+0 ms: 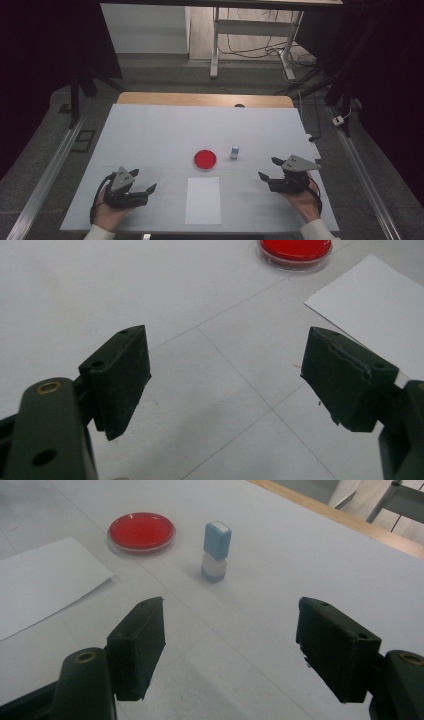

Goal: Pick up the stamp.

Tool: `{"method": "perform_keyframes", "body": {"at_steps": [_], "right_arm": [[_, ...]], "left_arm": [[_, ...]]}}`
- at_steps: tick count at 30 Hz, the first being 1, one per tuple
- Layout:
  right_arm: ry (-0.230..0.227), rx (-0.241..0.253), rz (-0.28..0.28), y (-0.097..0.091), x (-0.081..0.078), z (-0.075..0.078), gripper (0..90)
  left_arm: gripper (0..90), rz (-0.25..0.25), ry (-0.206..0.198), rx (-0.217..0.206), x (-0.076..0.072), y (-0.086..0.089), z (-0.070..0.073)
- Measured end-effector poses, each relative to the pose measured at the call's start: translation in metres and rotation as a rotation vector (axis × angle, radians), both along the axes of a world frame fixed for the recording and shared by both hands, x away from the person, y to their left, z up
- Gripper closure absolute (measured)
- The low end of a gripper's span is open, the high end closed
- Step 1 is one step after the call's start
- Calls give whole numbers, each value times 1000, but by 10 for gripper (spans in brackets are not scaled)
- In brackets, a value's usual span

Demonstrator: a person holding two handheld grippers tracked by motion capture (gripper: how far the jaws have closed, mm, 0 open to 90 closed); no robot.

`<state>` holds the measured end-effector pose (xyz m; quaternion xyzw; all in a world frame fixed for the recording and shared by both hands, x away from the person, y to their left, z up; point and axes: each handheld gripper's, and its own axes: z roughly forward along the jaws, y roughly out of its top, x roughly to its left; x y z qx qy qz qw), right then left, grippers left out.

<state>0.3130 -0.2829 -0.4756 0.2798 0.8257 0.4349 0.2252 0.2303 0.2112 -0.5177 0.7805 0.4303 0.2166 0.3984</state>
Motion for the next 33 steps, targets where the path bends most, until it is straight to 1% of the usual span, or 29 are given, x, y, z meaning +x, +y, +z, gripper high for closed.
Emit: {"method": "perform_keyframes", "body": {"at_steps": [4,7,12,14,16,17,22,23,26,27,33], "right_arm": [[3,-12,16,6,5,4,268],[3,-12,21,9,8,6,268],[13,-33,26,15,13,10,268],[12,-32,29,17,14,10,267],[14,-40,31,18,16,10,263],[17,-56,29,20,19,12,259],[16,-72,32,24,22,15,257],[15,-67,37,26,24,16,258],[18,-83,40,28,27,18,257],[18,-76,41,29,28,18,257],[26,-90,41,34,36,20,257]], "left_arm": [[194,3,1,4,0,-1,-1],[194,-1,2,5,0,-1,-1],[195,0,0,5,0,0,0],[195,0,1,5,0,0,-1],[195,3,2,7,0,0,-1],[195,2,3,6,0,0,-1],[195,-1,4,9,0,0,-2],[194,0,4,9,0,0,-2],[194,1,3,10,0,0,-2],[194,1,2,10,0,-1,-2],[195,-3,3,13,0,-1,-2]]}}
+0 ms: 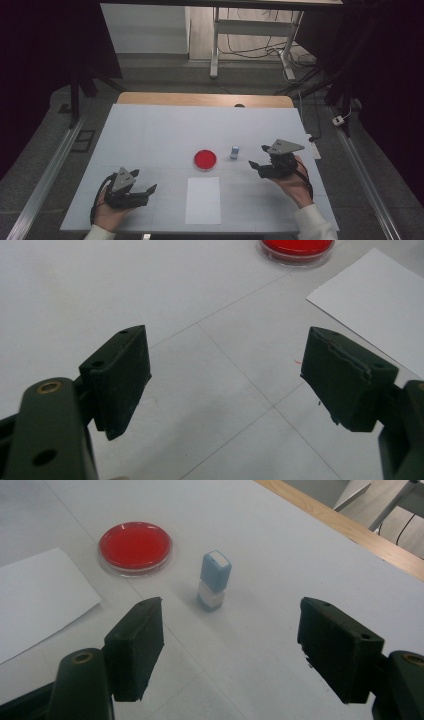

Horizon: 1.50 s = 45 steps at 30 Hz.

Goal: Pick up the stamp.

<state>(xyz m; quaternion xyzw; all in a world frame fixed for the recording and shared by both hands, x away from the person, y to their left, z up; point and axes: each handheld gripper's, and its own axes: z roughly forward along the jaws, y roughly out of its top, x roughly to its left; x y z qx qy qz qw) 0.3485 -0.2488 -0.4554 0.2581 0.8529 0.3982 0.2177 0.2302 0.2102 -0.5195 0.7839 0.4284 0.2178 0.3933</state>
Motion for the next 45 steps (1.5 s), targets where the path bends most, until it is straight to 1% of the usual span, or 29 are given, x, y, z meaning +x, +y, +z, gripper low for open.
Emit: {"method": "perform_keyframes", "body": {"at_steps": [2,3,7,11,12,16,23,29,30,34,35,39,42,45], "right_arm": [[1,-2,1,1,1,0,258],[8,-13,2,3,4,0,258],[12,-19,14,7,8,0,258],[13,-35,25,15,15,-1,258],[20,-41,26,16,16,-1,258],[14,-43,32,20,19,-2,260],[29,-62,39,29,27,-3,260],[41,-86,57,38,35,-8,258],[46,-82,58,40,36,-9,258],[50,-94,65,42,39,-12,258],[60,-95,61,44,41,-13,257],[61,-102,73,47,45,-14,257],[73,-98,74,50,49,-16,257],[75,-99,76,51,51,-17,258]], "left_arm": [[194,0,-1,-2,0,0,0],[195,0,-1,-2,0,0,0],[195,1,1,-1,0,0,-1],[195,0,2,1,0,0,-1],[194,0,2,1,0,0,-1],[195,-1,3,0,0,0,-1],[195,0,3,3,0,-1,-1],[195,-3,4,6,0,-2,-2],[195,-3,4,6,0,-2,-2],[195,-4,5,7,1,-2,-2],[195,-5,5,7,1,-2,-2],[196,-7,7,8,1,-3,-2],[197,-8,7,9,1,-3,-2],[197,-7,7,11,1,-3,-3]]}}
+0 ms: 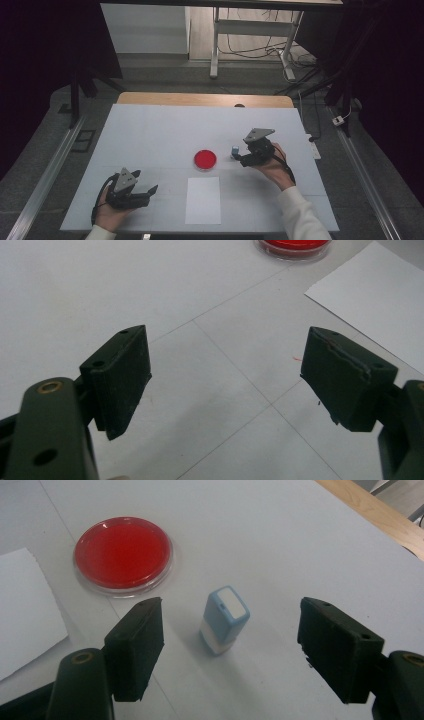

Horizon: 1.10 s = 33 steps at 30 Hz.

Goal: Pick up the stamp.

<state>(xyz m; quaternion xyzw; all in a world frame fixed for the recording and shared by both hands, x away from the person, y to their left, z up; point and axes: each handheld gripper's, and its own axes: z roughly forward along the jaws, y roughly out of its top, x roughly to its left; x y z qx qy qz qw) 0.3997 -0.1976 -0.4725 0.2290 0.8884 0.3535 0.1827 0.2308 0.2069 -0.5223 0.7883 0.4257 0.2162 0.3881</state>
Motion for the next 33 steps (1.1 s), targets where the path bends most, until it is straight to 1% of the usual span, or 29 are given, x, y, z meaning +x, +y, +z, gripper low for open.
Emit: {"method": "perform_keyframes", "body": {"at_steps": [1,4,7,8,10,11,14,15,18,23,25,27,28,30,33], "right_arm": [[6,5,-1,2,2,-1,259],[4,2,7,4,5,-2,260],[16,6,8,7,8,-4,260],[16,-2,11,7,10,-5,260],[22,2,7,9,12,-7,262],[22,-14,12,9,15,-8,263],[31,-6,20,11,17,-10,268],[38,-11,25,12,19,-12,280],[42,-18,27,13,21,-13,293],[50,-22,44,16,23,-15,342],[43,-33,55,17,23,-16,360],[37,-36,70,19,23,-16,388],[37,-36,70,19,23,-16,388],[26,-52,82,20,23,-17,406],[28,-61,88,20,24,-19,429]], "left_arm": [[197,-1,1,0,0,0,0],[197,-1,3,1,0,0,-1],[197,-1,3,1,0,0,-1],[197,-1,3,1,0,0,-1],[197,-1,3,2,0,0,-1],[197,-2,4,4,0,0,-1],[197,-2,4,6,0,0,-1],[197,-1,4,6,0,0,-1],[197,-2,6,7,1,0,-2],[197,-4,7,7,1,0,-2],[197,-4,7,8,0,0,-3],[197,-2,8,10,1,0,-3],[197,-2,8,9,1,0,-3],[197,0,9,8,1,0,-3],[198,1,9,9,1,0,-3]]}}
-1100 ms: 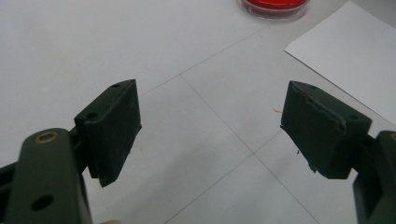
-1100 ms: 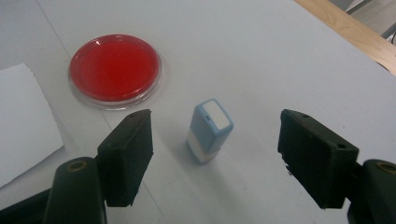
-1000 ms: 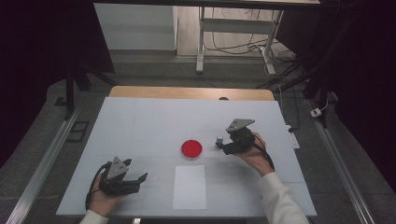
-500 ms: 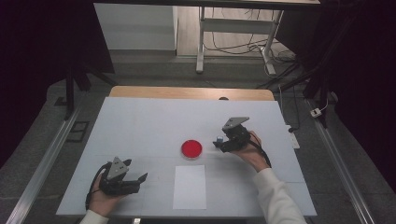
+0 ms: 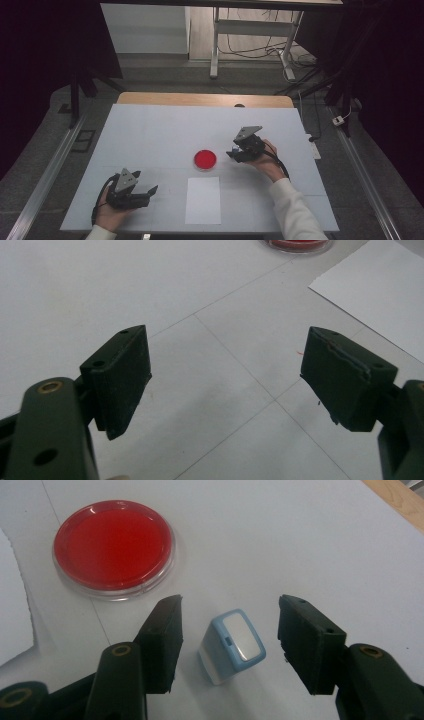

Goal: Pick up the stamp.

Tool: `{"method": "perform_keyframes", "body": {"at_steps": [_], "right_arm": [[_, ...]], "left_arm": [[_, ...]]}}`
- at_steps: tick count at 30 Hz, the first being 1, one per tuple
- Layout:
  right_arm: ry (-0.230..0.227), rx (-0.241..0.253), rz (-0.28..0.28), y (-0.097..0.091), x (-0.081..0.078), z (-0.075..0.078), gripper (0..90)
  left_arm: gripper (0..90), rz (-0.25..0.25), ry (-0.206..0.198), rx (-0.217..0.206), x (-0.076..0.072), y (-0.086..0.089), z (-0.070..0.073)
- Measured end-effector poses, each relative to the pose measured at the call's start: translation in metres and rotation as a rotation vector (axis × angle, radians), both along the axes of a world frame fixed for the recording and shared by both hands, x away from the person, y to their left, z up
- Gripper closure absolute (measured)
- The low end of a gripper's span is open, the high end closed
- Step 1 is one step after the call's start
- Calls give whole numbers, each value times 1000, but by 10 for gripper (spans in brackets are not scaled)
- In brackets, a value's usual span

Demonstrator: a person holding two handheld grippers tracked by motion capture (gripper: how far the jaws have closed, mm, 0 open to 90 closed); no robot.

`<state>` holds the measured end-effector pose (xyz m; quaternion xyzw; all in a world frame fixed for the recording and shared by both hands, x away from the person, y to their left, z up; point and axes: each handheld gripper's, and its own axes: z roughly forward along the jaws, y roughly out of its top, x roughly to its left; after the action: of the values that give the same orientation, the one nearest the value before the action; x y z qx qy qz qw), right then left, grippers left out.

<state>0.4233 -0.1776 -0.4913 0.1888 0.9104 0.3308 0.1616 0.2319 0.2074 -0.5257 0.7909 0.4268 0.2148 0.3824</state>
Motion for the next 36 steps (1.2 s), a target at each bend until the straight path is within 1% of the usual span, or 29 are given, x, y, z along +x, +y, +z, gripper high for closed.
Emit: {"method": "perform_keyframes", "body": {"at_steps": [3,7,10,11,15,17,18,21,22,24,27,30,33,36], "right_arm": [[-8,-7,6,0,0,-1,446],[-13,-32,15,0,-1,-1,488],[-15,-33,14,-1,-1,0,505],[-16,-33,13,-1,-2,1,529],[-24,-33,21,-2,-3,2,564],[-27,-36,25,-3,-4,3,609],[-27,-36,25,-3,-4,3,609],[-36,-38,33,-3,-5,3,658],[-36,-38,33,-3,-5,3,658],[-45,-40,42,-4,-5,4,698],[-55,-48,46,-3,-6,4,713],[-49,-44,49,-2,-7,5,728],[-59,-46,58,-1,-8,4,741],[-62,-51,54,-1,-8,5,745]], "left_arm": [[197,0,0,0,0,0,0],[197,-1,0,0,0,0,0],[197,0,0,2,0,0,0],[197,0,1,3,0,0,0],[197,0,0,4,0,0,0],[197,0,1,4,0,0,-1],[197,0,0,4,0,0,-1],[197,0,0,5,0,0,-1],[197,0,0,6,0,1,-1],[197,1,0,5,0,1,-1],[197,0,0,6,0,1,-1],[197,0,0,7,0,1,-1],[197,0,0,8,0,1,-1],[197,0,0,9,0,1,-1]]}}
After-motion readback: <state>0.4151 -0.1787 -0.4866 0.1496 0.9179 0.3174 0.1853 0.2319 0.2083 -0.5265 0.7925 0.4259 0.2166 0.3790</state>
